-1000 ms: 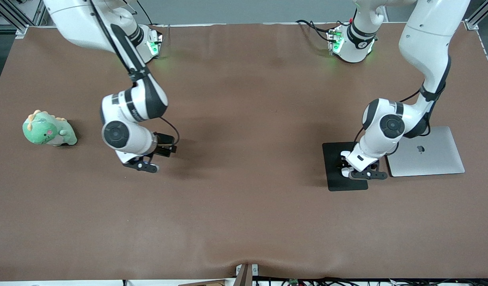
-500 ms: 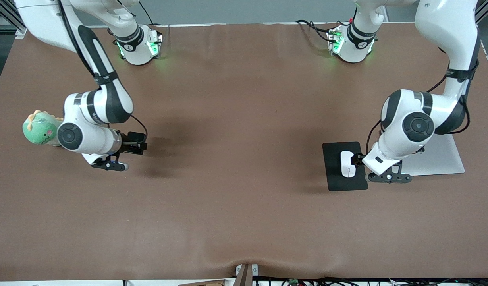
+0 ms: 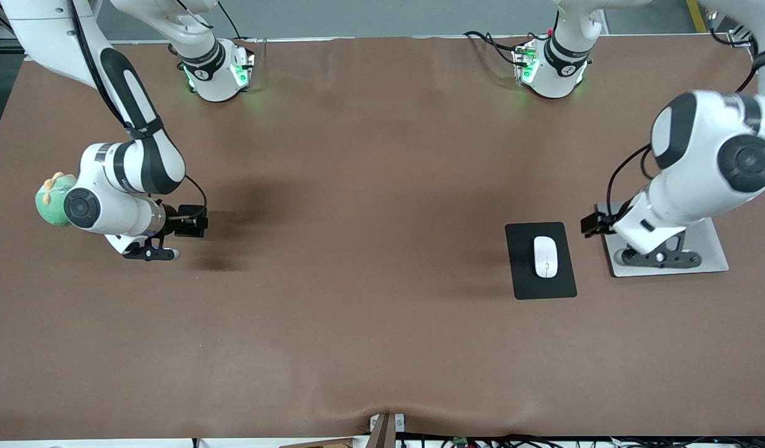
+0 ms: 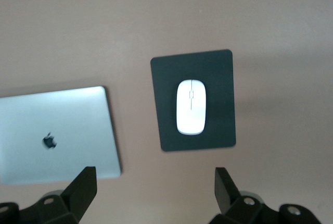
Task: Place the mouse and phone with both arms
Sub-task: 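Release the mouse and raise the left gripper away from the pad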
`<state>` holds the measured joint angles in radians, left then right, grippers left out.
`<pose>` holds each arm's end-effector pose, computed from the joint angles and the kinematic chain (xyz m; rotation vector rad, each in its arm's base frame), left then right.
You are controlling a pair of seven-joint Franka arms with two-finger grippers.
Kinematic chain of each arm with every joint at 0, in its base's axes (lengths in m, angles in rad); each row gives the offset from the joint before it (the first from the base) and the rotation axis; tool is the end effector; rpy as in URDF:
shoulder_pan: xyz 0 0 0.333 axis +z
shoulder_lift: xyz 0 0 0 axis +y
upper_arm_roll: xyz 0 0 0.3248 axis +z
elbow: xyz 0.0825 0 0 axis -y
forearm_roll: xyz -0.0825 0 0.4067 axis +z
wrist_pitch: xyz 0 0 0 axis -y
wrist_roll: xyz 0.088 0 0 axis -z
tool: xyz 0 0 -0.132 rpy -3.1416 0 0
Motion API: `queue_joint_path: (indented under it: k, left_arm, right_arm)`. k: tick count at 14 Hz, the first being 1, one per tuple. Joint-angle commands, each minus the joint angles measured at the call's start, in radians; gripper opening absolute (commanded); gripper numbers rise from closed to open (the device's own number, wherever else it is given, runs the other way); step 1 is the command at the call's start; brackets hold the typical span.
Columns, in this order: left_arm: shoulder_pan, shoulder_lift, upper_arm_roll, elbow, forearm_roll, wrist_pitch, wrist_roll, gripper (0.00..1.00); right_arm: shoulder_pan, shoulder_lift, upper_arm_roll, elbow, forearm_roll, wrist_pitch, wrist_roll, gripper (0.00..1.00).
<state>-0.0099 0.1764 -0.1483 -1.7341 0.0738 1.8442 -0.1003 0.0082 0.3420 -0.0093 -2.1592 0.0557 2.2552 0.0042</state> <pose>0.6221 -0.0872 0.4442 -3.0856 0.1215 0.0894 0.5491 0.0018 0.1851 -3.0824 0.0704 0.3810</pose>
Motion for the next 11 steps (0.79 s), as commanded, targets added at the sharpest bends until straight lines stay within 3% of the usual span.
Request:
queue_joint_path:
  k: [1,7,11]
  left_arm:
    - [0.013,-0.096,-0.010,-0.009,-0.026,-0.086,0.017,1.00]
    - [-0.027,-0.123,0.025,0.194,-0.049,-0.313,0.017,1.00]
    - [-0.036,-0.176,0.078,0.197,-0.051,-0.356,0.055,1.00]
  right_arm:
    - [-0.052,-0.060,0.015,-0.085,-0.054,0.044,-0.012,0.00]
    - [-0.137,-0.051,0.015,-0.177,-0.077,0.187,-0.113,0.00]
    - [-0.140,-0.046,0.015,-0.217,-0.077,0.245,-0.118,0.00]
